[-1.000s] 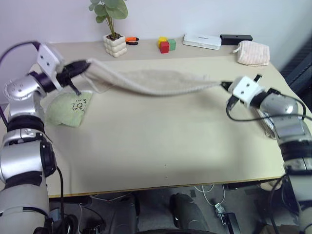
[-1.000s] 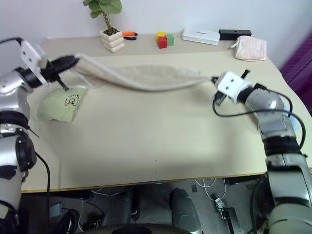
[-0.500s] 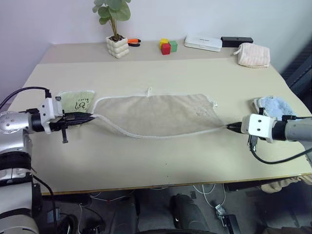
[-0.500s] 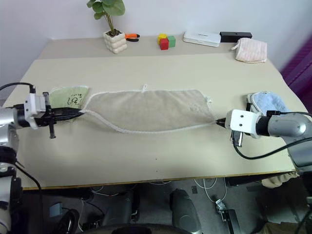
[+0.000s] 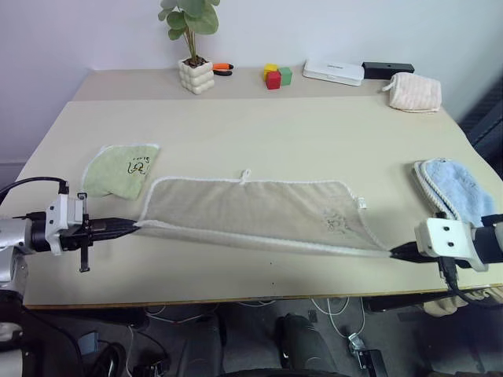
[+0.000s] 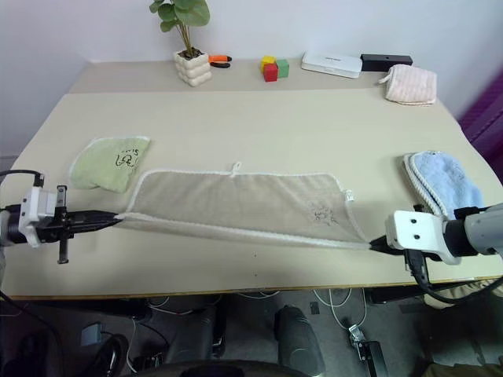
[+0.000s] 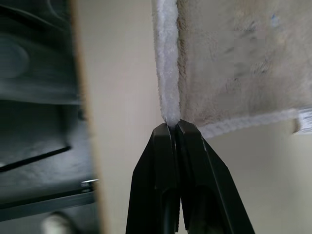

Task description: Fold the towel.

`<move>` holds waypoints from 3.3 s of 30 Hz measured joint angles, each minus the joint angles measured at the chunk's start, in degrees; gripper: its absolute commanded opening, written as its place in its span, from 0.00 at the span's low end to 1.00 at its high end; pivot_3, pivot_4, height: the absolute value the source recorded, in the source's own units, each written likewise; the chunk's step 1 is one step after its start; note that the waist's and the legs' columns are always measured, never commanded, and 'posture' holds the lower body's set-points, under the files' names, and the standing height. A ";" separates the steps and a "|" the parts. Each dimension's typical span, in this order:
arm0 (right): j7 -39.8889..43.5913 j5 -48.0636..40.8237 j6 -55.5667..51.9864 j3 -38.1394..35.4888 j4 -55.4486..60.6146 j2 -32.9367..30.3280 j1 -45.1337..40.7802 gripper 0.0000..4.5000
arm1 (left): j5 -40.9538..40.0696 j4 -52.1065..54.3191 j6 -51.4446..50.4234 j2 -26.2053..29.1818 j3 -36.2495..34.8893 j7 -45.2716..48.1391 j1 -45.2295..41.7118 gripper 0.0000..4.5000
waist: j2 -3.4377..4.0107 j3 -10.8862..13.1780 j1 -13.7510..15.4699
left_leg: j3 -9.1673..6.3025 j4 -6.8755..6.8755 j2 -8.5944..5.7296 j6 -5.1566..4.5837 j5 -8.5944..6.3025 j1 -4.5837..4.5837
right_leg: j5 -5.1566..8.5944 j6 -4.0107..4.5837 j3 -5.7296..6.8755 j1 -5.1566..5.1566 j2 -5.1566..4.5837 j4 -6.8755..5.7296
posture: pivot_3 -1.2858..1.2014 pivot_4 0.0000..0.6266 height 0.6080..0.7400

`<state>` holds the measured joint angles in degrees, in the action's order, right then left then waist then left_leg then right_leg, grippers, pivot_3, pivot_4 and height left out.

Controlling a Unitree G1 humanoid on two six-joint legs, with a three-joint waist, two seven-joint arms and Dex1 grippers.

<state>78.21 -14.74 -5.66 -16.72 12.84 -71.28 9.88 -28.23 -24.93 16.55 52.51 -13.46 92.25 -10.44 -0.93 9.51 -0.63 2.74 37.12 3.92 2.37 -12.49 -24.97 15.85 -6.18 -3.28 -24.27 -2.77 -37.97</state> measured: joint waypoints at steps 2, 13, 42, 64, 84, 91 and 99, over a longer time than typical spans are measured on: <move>0.76 -0.04 -1.33 -0.94 1.06 -0.01 1.09 0.01 | -0.27 2.21 -1.64 0.00 -0.67 -0.07 1.94 0.00 | 0.00 0.00 -0.01 | 0.00 -0.01 0.01 0.00 0.00 0.01 | 0.00 0.01 0.00 0.01 0.01 0.00 | 0.52 0.24 1.00; -7.02 7.84 3.53 10.95 -10.42 4.81 -19.81 0.01 | 2.57 -5.83 -0.75 -1.85 -0.29 -4.66 -13.11 0.00 | -0.01 0.00 -0.02 | 0.02 0.01 -0.02 0.00 0.00 0.02 | 0.01 0.02 -0.01 0.02 0.04 -0.01 | 0.52 0.24 1.00; -22.98 29.05 26.58 28.95 -46.94 18.50 -48.41 0.01 | 20.12 -38.07 14.34 -9.23 6.57 -17.51 -31.31 0.00 | 0.01 0.01 -0.13 | 0.05 -0.01 -0.01 0.00 0.00 0.00 | -0.06 -0.11 0.00 -0.04 0.07 -0.09 | 0.52 0.24 1.00; -22.92 27.46 23.50 29.28 -48.00 20.73 -48.46 0.76 | 23.00 -40.30 11.47 -10.44 8.14 -22.91 -33.07 1.00 | 0.01 0.01 -0.10 | 0.05 0.00 -0.01 0.00 0.01 0.00 | -0.06 -0.12 0.00 -0.03 0.07 -0.10 | 0.52 0.24 1.00; -23.49 -2.43 -14.69 9.59 -21.40 28.24 -43.63 0.99 | 3.79 -9.47 -20.18 -15.60 0.35 -21.01 -30.35 1.00 | 0.01 0.01 0.01 | -0.09 -0.02 -0.01 0.00 0.01 0.01 | -0.07 -0.13 0.05 0.06 0.08 -0.13 | 0.52 0.24 1.00; -45.66 -11.37 -31.98 4.01 -3.61 46.75 -35.58 0.88 | 0.08 5.70 -31.11 -24.09 -1.02 -36.60 -25.12 1.00 | 0.00 0.00 0.04 | -0.19 0.05 -0.02 0.00 0.01 0.01 | -0.08 -0.14 0.09 0.08 0.09 -0.23 | 0.52 0.24 1.00; -68.87 -6.85 -31.64 10.02 2.31 67.63 -33.98 0.01 | -3.61 24.34 -44.56 -41.89 2.75 -60.71 -18.26 0.15 | -0.01 -0.01 -0.03 | -0.26 0.04 -0.07 0.01 0.01 -0.08 | -0.09 -0.16 0.08 0.07 0.08 -0.14 | 0.52 0.24 1.00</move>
<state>9.34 -21.60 -37.30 -6.70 15.15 -3.65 -24.10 -31.84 -0.59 -28.02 10.62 -10.71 31.54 -28.70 -0.94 9.50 -0.67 2.48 37.16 3.85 2.38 -12.48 -25.05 15.77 -6.34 -3.20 -24.20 -2.69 -38.11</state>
